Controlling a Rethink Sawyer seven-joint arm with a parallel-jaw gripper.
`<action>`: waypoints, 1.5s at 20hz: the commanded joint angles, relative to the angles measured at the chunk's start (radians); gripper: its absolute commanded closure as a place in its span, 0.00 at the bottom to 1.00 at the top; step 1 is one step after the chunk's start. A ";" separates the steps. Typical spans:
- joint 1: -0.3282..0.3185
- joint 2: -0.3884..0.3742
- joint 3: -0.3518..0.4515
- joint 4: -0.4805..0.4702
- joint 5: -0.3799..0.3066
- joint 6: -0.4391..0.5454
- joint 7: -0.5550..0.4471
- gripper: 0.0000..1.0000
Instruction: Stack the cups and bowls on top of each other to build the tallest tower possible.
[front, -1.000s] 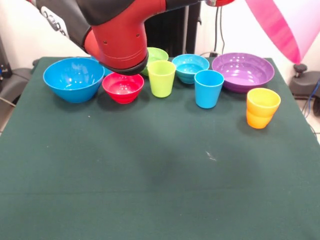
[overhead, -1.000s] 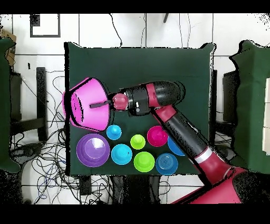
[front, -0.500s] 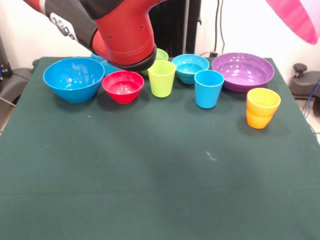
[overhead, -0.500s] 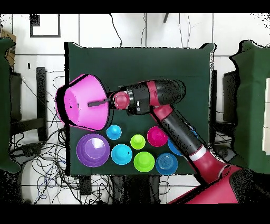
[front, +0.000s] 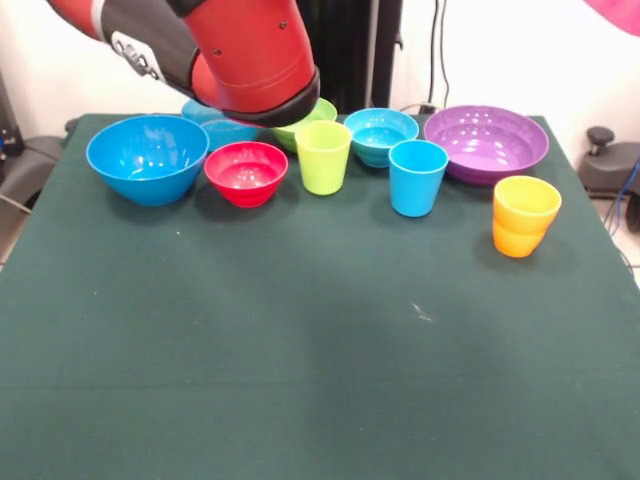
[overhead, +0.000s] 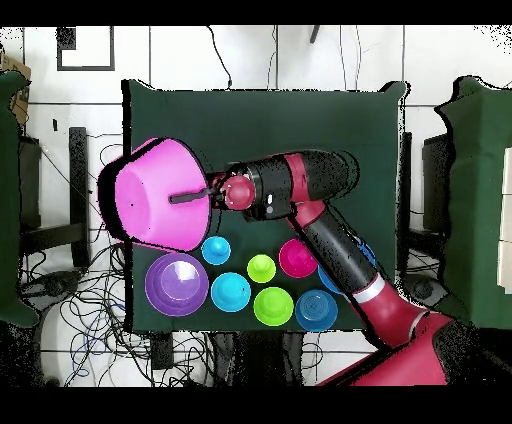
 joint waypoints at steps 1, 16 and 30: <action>0.002 0.046 -0.004 -0.020 -0.011 0.082 -0.182 1.00; -0.016 0.053 -0.011 -0.025 -0.049 0.083 -0.188 0.00; -0.026 0.063 -0.010 -0.021 -0.057 0.069 -0.187 0.00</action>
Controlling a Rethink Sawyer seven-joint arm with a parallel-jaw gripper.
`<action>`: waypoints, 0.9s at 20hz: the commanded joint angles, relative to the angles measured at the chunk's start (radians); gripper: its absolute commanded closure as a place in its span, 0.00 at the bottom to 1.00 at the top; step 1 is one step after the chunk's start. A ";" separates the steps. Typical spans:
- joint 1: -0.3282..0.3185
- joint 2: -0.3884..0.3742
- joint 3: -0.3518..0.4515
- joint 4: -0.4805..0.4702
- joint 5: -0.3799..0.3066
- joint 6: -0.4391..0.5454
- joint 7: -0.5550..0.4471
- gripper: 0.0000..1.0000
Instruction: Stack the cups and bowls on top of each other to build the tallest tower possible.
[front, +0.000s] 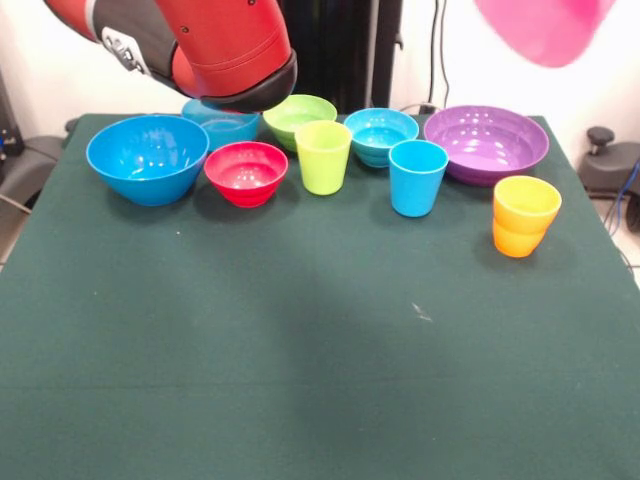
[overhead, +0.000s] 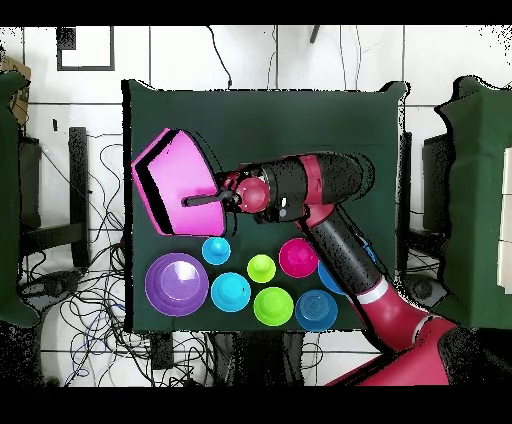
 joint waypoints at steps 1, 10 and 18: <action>0.009 0.041 -0.052 -0.030 -0.036 0.061 -0.181 0.00; 0.026 0.022 -0.032 -0.044 -0.027 0.054 -0.165 0.00; 0.016 -0.058 -0.033 -0.029 -0.041 0.038 -0.094 0.00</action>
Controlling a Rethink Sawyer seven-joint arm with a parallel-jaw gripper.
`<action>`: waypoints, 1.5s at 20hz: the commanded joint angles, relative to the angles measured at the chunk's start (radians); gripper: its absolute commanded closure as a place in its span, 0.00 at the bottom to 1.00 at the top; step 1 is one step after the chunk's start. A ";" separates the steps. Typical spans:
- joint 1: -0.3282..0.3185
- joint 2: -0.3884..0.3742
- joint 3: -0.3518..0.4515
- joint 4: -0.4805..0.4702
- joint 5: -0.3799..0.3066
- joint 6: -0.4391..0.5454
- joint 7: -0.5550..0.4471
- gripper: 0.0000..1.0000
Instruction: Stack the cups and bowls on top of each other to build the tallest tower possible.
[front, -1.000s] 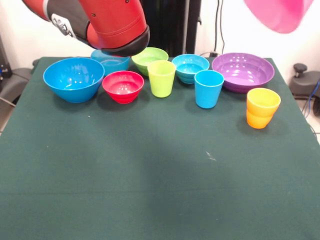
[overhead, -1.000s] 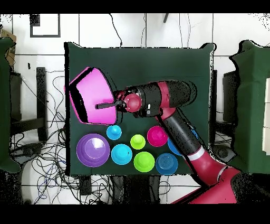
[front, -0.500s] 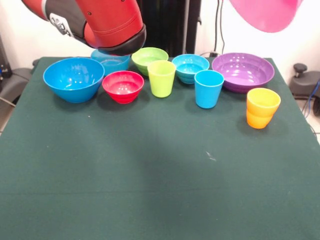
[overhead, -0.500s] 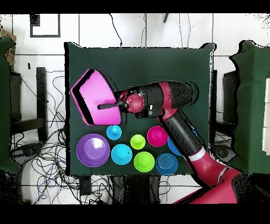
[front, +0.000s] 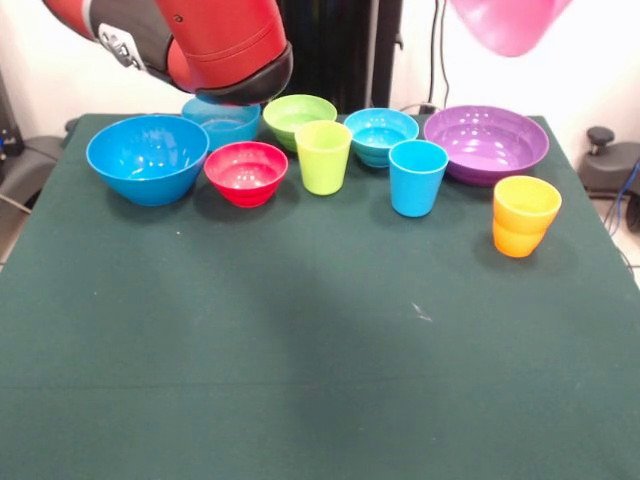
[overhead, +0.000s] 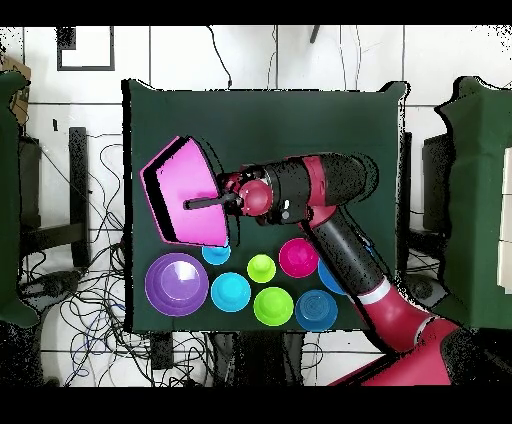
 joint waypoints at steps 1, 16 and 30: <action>0.021 -0.065 -0.049 -0.040 -0.037 0.048 -0.087 0.00; 0.015 -0.201 -0.166 -0.134 -0.128 0.215 -0.175 0.00; 0.017 -0.212 -0.198 -0.185 -0.183 0.275 -0.189 0.00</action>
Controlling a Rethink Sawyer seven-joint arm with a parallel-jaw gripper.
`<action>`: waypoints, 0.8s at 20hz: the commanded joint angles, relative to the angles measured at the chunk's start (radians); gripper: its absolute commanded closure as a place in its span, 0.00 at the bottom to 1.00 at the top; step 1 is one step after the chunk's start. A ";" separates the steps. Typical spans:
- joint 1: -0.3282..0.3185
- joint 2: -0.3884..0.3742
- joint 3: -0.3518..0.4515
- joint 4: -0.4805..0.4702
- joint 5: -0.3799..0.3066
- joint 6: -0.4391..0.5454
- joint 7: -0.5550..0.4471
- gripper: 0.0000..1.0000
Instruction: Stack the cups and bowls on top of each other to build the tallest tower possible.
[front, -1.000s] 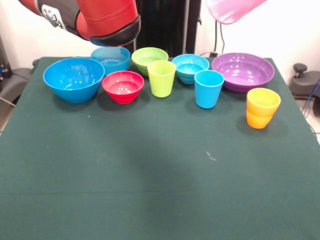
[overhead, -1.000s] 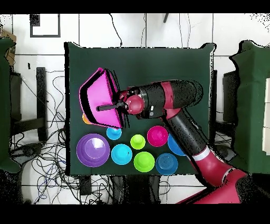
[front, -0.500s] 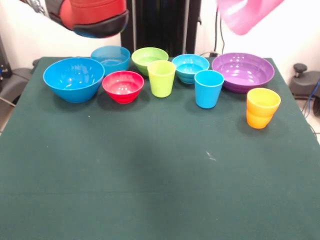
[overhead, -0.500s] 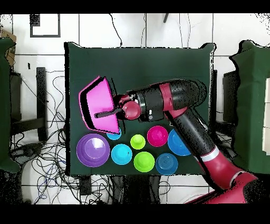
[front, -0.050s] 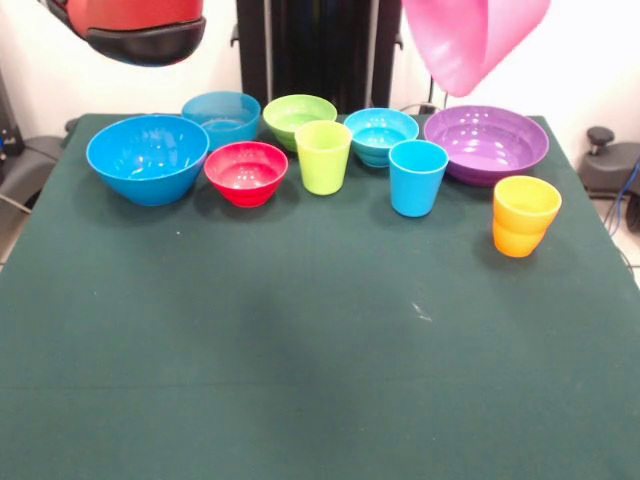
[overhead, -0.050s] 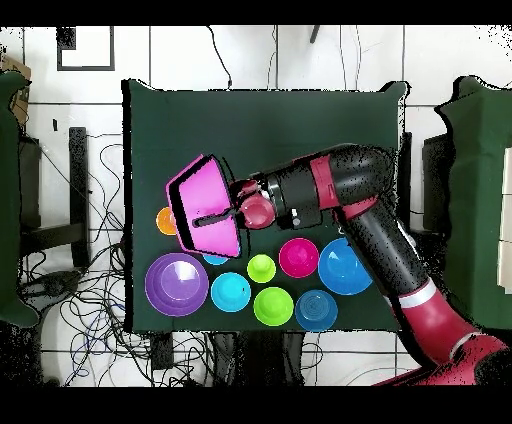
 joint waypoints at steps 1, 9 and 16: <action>0.025 0.026 -0.154 -0.117 -0.034 0.090 -0.192 0.00; 0.038 0.078 -0.120 -0.085 -0.002 0.038 -0.174 0.00; 0.052 0.055 -0.135 -0.119 -0.037 0.048 -0.183 0.00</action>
